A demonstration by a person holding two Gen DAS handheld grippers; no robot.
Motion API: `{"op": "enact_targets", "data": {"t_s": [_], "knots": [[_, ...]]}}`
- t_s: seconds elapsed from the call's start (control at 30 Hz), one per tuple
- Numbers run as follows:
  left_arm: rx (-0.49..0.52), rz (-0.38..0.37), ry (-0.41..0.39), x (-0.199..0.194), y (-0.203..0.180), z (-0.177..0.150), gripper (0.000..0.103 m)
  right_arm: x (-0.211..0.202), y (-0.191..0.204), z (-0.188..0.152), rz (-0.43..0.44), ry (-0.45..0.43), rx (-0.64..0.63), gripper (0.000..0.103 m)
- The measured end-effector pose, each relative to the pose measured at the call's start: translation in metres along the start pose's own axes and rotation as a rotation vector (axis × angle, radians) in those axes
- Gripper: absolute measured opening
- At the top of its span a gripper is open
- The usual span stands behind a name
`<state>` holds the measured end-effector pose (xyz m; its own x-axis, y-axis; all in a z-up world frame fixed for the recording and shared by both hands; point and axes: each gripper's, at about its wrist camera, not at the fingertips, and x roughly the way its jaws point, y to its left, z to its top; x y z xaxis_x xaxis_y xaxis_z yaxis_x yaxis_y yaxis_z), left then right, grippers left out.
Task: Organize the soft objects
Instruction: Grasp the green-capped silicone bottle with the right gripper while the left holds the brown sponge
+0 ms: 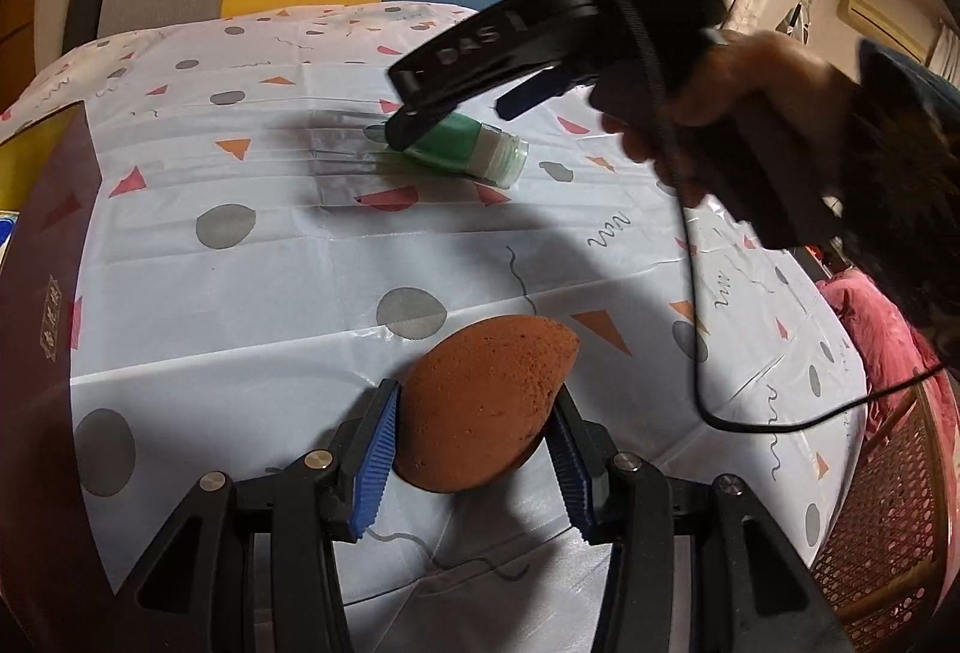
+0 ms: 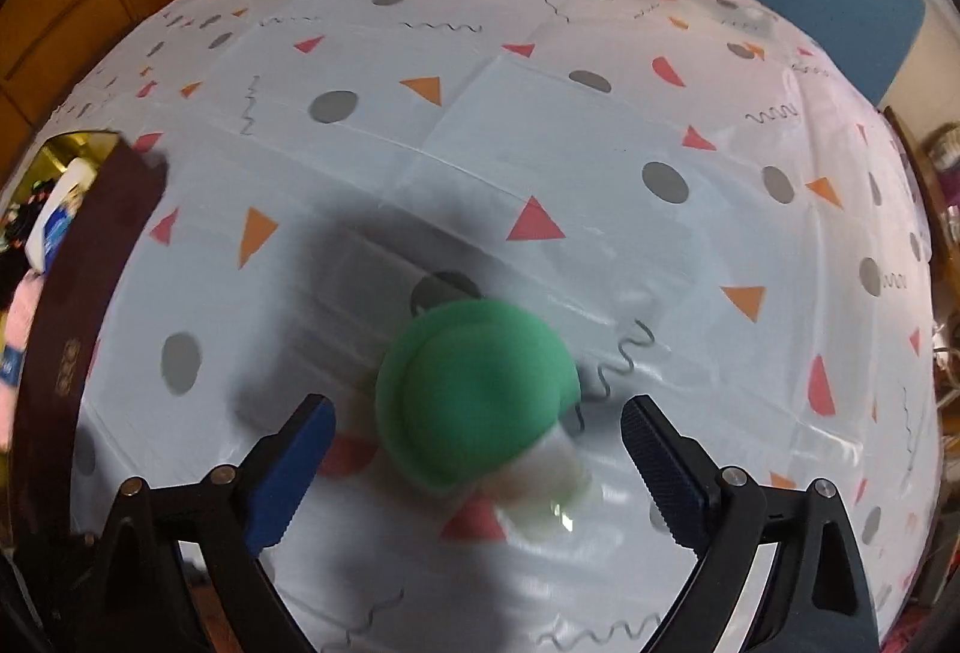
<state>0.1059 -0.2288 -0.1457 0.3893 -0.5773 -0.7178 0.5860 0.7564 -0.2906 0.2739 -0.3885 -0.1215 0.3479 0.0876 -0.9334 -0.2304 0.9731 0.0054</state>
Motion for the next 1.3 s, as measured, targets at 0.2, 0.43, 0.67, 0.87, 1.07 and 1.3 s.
{"op": "enact_targets", "data": {"t_s": [0.2,0.43,0.67,0.87,1.07,1.3], "knots": [[0.005,0.000,-0.007,0.000,0.000,0.000,0.048,0.008,0.011,-0.005,-0.031,-0.010,-0.012,0.059],[0.011,0.001,-0.011,-0.003,-0.001,-0.003,0.048,-0.034,0.022,-0.062,-0.011,-0.092,0.071,0.057],[-0.004,0.016,0.012,-0.009,-0.004,-0.001,0.047,-0.046,0.036,-0.136,-0.058,-0.103,0.185,0.058],[-0.012,0.046,0.029,-0.021,-0.010,0.002,0.046,-0.038,0.042,-0.146,-0.118,-0.148,0.171,0.058],[0.000,0.070,0.010,-0.039,-0.015,-0.002,0.045,-0.040,0.034,-0.151,-0.085,-0.180,0.201,0.059],[0.035,0.089,-0.037,-0.065,-0.026,0.000,0.046,-0.035,0.041,-0.150,-0.105,-0.188,0.182,0.062]]}}
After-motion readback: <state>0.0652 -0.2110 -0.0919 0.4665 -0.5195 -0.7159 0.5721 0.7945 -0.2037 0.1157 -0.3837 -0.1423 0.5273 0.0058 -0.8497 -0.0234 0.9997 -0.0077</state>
